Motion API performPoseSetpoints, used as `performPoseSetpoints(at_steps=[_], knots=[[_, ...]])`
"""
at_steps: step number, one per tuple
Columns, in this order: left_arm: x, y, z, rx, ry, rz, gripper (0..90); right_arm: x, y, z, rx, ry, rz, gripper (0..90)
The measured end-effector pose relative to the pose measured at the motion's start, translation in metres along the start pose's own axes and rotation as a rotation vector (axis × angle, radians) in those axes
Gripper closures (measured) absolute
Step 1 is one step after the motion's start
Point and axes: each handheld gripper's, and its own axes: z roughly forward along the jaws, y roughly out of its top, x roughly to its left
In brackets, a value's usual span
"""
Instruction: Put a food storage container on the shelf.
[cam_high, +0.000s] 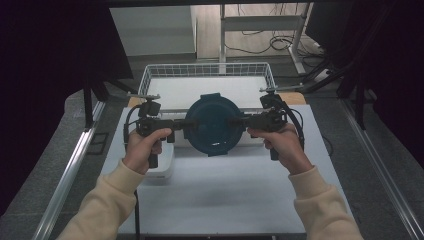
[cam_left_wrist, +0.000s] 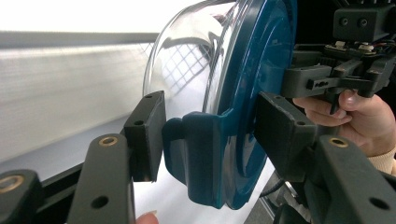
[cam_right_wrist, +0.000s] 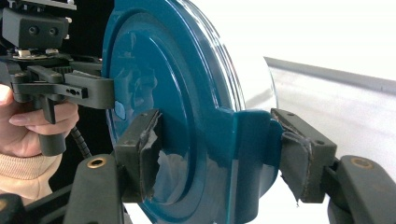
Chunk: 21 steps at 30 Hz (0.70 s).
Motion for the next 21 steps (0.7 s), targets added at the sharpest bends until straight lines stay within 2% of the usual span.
performPoseSetpoints(at_steps=[8, 21], knots=[[0.004, 0.016, -0.003, 0.000, -0.015, -0.003, 44.8, 0.002, 0.017, 0.000, -0.003, -0.007, -0.013, 36.2], [0.010, 0.047, -0.008, 0.004, -0.038, -0.010, 44.9, 0.004, 0.046, 0.001, -0.016, -0.016, -0.010, 36.8]])
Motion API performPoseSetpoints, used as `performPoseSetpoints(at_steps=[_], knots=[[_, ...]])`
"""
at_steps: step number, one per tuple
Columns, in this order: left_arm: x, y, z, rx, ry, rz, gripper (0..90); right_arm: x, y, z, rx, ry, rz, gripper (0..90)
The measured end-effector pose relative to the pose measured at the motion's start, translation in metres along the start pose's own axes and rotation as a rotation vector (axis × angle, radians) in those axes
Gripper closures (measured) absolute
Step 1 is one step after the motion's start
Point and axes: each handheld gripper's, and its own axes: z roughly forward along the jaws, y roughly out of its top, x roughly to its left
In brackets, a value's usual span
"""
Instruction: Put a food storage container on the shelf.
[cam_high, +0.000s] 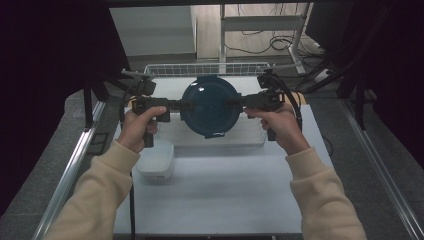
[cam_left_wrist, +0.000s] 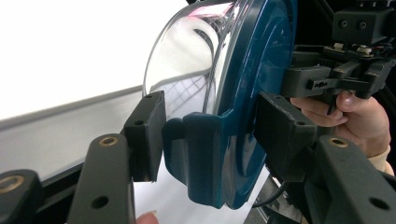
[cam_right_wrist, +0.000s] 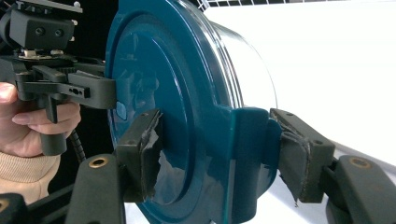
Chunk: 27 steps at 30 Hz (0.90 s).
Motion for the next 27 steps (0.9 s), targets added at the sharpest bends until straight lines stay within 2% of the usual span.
performPoseSetpoints(at_steps=[11, 27], knots=[[0.010, 0.030, 0.002, 0.020, -0.002, 0.000, 44.9, -0.008, 0.023, 0.006, -0.005, 0.000, 0.017, 37.1], [0.023, 0.059, 0.015, 0.034, 0.000, -0.030, 44.4, -0.025, 0.049, 0.012, 0.008, -0.006, 0.059, 37.3]])
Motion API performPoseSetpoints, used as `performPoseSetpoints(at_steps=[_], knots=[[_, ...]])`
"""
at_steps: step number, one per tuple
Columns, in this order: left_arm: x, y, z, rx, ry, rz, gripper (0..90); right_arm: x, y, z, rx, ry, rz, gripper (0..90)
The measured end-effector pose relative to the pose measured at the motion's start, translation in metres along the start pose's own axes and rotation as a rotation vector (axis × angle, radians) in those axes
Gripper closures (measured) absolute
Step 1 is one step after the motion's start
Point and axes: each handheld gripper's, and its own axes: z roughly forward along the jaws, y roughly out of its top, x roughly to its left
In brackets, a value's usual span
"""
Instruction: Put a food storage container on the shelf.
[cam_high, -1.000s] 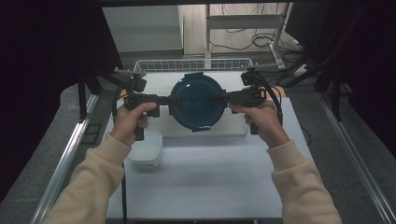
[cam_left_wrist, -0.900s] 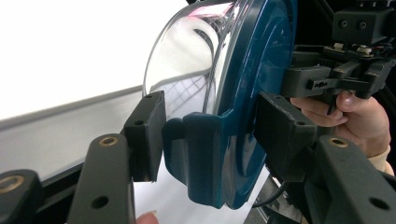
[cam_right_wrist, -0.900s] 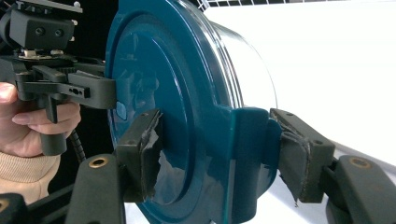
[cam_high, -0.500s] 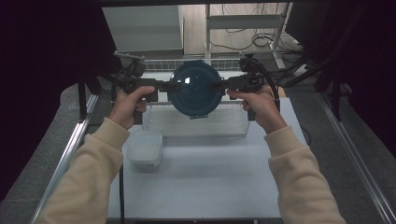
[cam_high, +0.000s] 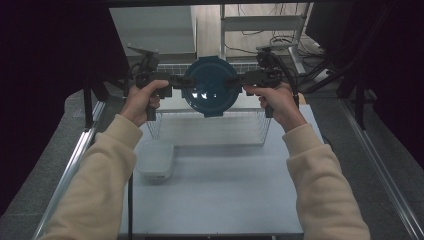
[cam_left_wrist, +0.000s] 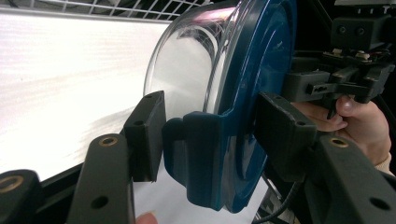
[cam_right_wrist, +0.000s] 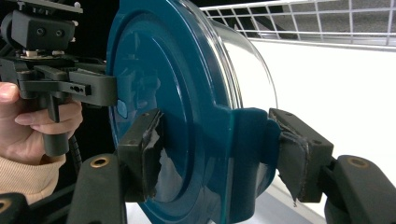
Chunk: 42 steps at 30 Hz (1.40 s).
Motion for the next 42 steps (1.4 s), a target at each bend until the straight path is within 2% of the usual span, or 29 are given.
performPoseSetpoints(at_steps=[12, 18, 21, 23, 35, 38, 42], knots=[[0.022, 0.010, 0.014, 0.022, 0.008, -0.053, 44.1, -0.023, 0.007, 0.017, 0.020, 0.005, 0.058, 37.3], [0.032, 0.013, 0.015, 0.007, -0.006, -0.096, 44.2, -0.028, 0.011, 0.023, 0.014, 0.006, 0.083, 37.4], [0.036, 0.014, 0.017, -0.006, -0.008, -0.121, 44.4, -0.031, 0.014, 0.026, 0.020, 0.013, 0.120, 37.4], [0.039, 0.016, 0.020, -0.016, -0.006, -0.154, 44.2, -0.034, 0.016, 0.028, 0.023, 0.015, 0.140, 37.3], [0.056, 0.019, 0.032, -0.049, -0.006, -0.248, 43.3, -0.051, 0.017, 0.040, 0.043, 0.022, 0.289, 33.7], [0.059, 0.018, 0.035, -0.059, -0.009, -0.260, 42.8, -0.054, 0.016, 0.042, 0.046, 0.028, 0.317, 32.3], [0.061, 0.016, 0.037, -0.070, -0.014, -0.251, 41.7, -0.056, 0.013, 0.044, 0.042, 0.029, 0.314, 29.9]])
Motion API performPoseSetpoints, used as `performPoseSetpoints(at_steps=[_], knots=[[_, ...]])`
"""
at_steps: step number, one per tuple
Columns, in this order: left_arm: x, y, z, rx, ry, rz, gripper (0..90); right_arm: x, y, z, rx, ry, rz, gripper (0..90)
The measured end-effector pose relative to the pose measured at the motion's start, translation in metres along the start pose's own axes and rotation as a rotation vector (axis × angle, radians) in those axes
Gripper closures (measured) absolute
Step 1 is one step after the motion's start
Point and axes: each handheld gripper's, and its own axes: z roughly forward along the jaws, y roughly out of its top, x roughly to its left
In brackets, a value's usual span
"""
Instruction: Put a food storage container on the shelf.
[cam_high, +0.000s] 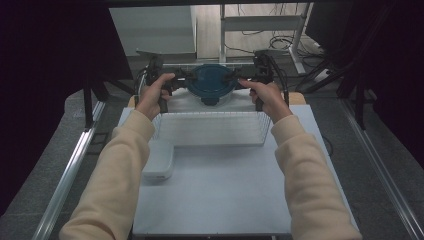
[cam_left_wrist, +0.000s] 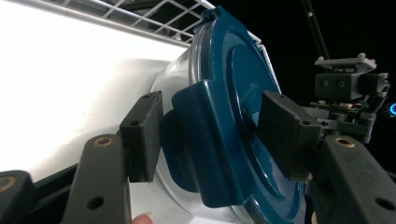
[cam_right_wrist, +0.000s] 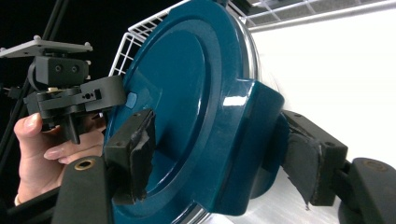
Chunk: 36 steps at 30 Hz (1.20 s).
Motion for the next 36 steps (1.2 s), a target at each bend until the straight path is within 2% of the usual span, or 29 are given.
performPoseSetpoints(at_steps=[2, 4, 6, 8, 12, 16, 19, 22, 24, 26, 31, 36], knots=[[-0.001, -0.001, 0.001, -0.001, 0.008, 0.015, 40.3, 0.000, -0.001, 0.000, -0.006, -0.004, -0.010, 28.6], [-0.004, -0.002, 0.002, -0.013, 0.045, 0.044, 33.9, 0.001, -0.002, 0.001, -0.027, -0.019, -0.030, 23.0], [-0.004, -0.003, 0.001, -0.039, 0.079, 0.066, 25.5, 0.005, -0.003, 0.000, -0.044, -0.042, -0.049, 17.1], [-0.006, -0.006, -0.001, -0.069, 0.101, 0.086, 22.2, 0.008, -0.005, -0.001, -0.052, -0.069, -0.078, 12.3], [-0.011, -0.016, -0.009, -0.118, 0.124, 0.148, 20.0, 0.018, -0.014, -0.009, -0.078, -0.141, -0.161, 7.5], [-0.019, -0.032, -0.025, -0.115, 0.135, 0.239, 20.0, 0.026, -0.028, -0.020, -0.089, -0.190, -0.267, 6.9], [-0.026, -0.047, -0.040, -0.118, 0.179, 0.309, 21.4, 0.024, -0.040, -0.033, -0.115, -0.193, -0.312, 7.5], [-0.029, -0.060, -0.051, -0.104, 0.181, 0.335, 22.4, 0.020, -0.054, -0.045, -0.130, -0.179, -0.351, 8.8], [-0.030, -0.071, -0.058, -0.092, 0.201, 0.361, 22.9, 0.019, -0.064, -0.052, -0.137, -0.192, -0.388, 10.9], [-0.030, -0.083, -0.063, -0.079, 0.231, 0.402, 23.2, 0.016, -0.076, -0.059, -0.132, -0.186, -0.419, 11.7], [-0.024, -0.118, -0.076, -0.053, 0.242, 0.464, 23.5, 0.008, -0.106, -0.071, -0.118, -0.195, -0.479, 13.5], [-0.012, -0.160, -0.085, -0.022, 0.259, 0.512, 23.6, -0.010, -0.148, -0.071, -0.084, -0.204, -0.520, 15.0]])
